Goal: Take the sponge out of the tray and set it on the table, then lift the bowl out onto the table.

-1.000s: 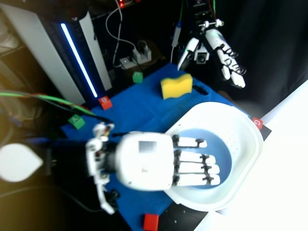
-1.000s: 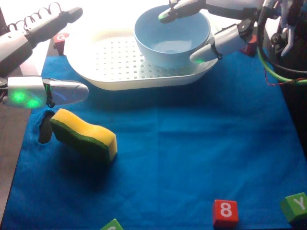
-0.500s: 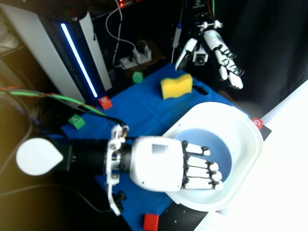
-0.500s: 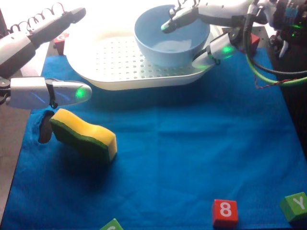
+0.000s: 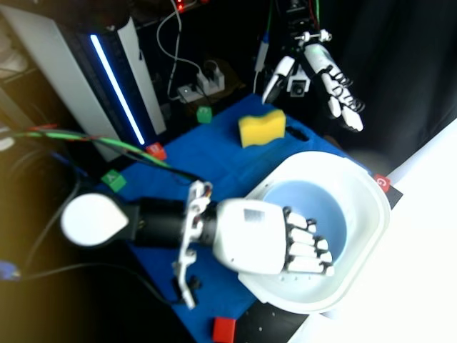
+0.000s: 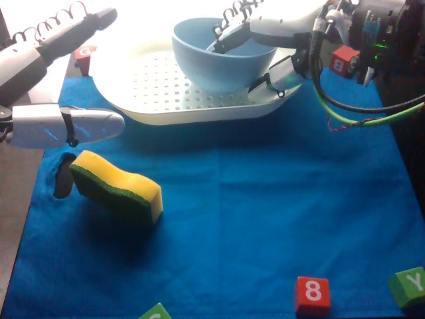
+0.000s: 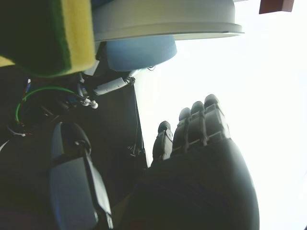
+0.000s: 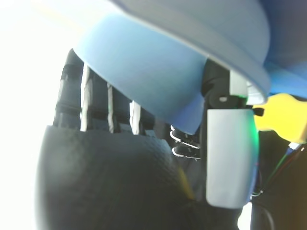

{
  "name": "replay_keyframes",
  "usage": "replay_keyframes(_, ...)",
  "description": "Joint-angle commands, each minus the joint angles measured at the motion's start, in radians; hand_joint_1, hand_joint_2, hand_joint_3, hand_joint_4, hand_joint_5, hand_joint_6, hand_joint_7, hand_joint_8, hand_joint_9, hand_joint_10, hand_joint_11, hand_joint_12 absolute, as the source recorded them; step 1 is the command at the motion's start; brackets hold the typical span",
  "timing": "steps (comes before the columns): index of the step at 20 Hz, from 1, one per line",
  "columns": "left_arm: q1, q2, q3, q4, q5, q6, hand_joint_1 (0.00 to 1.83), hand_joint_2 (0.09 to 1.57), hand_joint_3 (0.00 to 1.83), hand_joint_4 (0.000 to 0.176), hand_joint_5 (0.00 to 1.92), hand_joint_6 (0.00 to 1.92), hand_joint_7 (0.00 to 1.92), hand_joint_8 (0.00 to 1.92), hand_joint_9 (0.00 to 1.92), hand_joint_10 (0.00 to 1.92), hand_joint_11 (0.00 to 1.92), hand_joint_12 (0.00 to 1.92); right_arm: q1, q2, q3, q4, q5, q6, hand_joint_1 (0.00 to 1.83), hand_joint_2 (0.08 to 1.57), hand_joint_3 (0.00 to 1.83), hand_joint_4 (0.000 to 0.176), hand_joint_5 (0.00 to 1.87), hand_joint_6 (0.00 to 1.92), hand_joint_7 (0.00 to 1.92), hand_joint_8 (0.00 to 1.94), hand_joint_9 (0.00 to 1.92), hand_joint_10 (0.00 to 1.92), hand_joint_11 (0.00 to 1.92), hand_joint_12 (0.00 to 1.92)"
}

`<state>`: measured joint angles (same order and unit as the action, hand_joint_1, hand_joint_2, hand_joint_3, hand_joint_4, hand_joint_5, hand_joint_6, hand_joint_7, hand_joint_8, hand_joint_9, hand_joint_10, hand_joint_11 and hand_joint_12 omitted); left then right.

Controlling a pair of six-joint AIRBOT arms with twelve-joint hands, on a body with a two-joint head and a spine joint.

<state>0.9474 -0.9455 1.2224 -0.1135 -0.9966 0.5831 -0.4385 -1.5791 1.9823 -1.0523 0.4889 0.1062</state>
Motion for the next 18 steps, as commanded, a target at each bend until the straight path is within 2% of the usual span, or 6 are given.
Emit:
replay_keyframes(1, -0.010, -0.009, 0.006, -0.018, -0.128, -0.012, 0.56, 0.92, 0.01, 0.168, 0.02, 0.00, 0.00, 0.00, 0.00, 0.00, 0.00, 0.00, 0.017, 0.001, -0.001, 0.040, 0.043, 0.003, 0.98, 1.08, 0.01, 0.056, 0.46, 0.00, 0.33, 0.00, 0.26, 0.00, 0.01, 0.64)
replay_keyframes(6, -0.009, -0.015, 0.007, -0.018, -0.126, -0.015, 0.57, 0.92, 0.01, 0.176, 0.03, 0.01, 0.00, 0.00, 0.00, 0.00, 0.00, 0.00, 0.017, 0.002, -0.009, -0.018, 0.043, 0.040, 0.98, 1.07, 0.00, 0.062, 0.47, 0.00, 0.37, 0.00, 0.30, 0.00, 0.01, 0.69)
replay_keyframes(8, -0.009, -0.019, 0.007, -0.019, -0.126, -0.015, 0.55, 0.92, 0.01, 0.163, 0.03, 0.00, 0.00, 0.00, 0.00, 0.00, 0.00, 0.00, 0.017, 0.003, -0.005, -0.024, 0.056, 0.067, 0.95, 1.08, 0.00, 0.078, 0.48, 0.00, 0.36, 0.00, 0.30, 0.00, 0.00, 0.81)
replay_keyframes(15, -0.005, -0.026, 0.008, -0.025, -0.128, -0.016, 0.55, 0.93, 0.01, 0.143, 0.02, 0.00, 0.00, 0.00, 0.00, 0.00, 0.00, 0.00, 0.026, 0.007, -0.009, -0.022, 0.072, 0.067, 1.04, 1.02, 0.00, 0.048, 0.54, 0.00, 0.39, 0.00, 0.33, 0.01, 0.03, 0.74)
replay_keyframes(16, -0.005, -0.028, 0.009, -0.025, -0.128, -0.017, 0.55, 0.92, 0.00, 0.153, 0.03, 0.00, 0.00, 0.00, 0.00, 0.00, 0.00, 0.00, 0.027, 0.007, -0.009, -0.022, 0.072, 0.067, 1.02, 1.03, 0.00, 0.054, 0.53, 0.00, 0.39, 0.00, 0.33, 0.00, 0.04, 0.75)
replay_keyframes(18, -0.005, -0.032, 0.012, -0.025, -0.129, -0.021, 0.56, 0.92, 0.00, 0.147, 0.03, 0.00, 0.00, 0.00, 0.00, 0.00, 0.00, 0.00, 0.028, 0.002, -0.007, -0.028, 0.072, 0.067, 0.99, 1.03, 0.01, 0.050, 0.55, 0.00, 0.41, 0.01, 0.36, 0.01, 0.10, 0.77)
